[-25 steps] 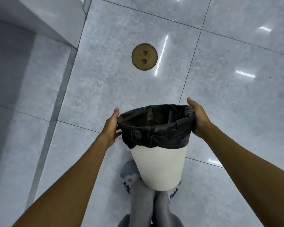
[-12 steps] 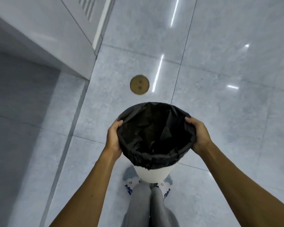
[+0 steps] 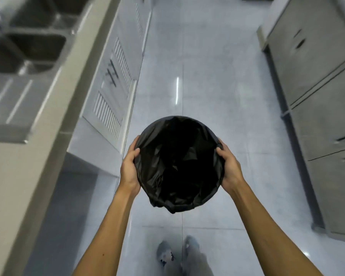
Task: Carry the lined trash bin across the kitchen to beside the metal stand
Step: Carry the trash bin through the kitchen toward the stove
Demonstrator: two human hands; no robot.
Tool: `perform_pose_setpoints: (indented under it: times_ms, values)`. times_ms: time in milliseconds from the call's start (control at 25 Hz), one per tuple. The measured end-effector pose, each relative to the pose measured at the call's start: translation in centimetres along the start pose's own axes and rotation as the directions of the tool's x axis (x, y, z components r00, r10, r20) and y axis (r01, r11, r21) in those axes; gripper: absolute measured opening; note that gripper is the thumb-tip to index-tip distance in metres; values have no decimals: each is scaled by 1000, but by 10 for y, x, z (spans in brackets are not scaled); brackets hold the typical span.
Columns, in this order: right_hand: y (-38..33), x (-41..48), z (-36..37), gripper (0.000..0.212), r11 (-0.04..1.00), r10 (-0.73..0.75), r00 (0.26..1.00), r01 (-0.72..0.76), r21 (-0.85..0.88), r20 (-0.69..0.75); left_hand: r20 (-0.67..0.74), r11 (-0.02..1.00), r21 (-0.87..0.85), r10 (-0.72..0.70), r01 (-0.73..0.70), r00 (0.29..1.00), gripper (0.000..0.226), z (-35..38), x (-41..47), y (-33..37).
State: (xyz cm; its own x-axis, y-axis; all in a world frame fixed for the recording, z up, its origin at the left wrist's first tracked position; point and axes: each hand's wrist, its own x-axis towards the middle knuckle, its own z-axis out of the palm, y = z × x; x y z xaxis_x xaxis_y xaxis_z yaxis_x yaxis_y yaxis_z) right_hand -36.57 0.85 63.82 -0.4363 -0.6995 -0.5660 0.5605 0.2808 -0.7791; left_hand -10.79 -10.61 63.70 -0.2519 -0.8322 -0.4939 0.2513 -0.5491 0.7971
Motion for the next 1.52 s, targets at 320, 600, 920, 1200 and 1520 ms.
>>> perform_pose_setpoints:
  times_ms: [320, 600, 920, 1200, 1520]
  values:
    - [-197, -31, 34, 48, 931, -353, 934, 356, -82, 49, 189, 986, -38, 167, -163, 968, 43, 144, -22, 164]
    - [-306, 30, 35, 31, 892, -438, 895, 445, -79, 88, 246, 982, -106, 180, -158, 952, 47, 237, 39, 215]
    - [-425, 152, 42, 8, 905, -417, 895, 425, -21, 159, 213, 953, 36, 287, -301, 934, 66, 336, 152, 253]
    - [-502, 290, 84, 9, 892, -436, 892, 446, -78, 116, 233, 941, 38, 320, -337, 918, 68, 391, 310, 314]
    - [-589, 473, 131, 56, 883, -434, 901, 424, -202, -9, 256, 958, 27, 271, -287, 928, 71, 465, 503, 379]
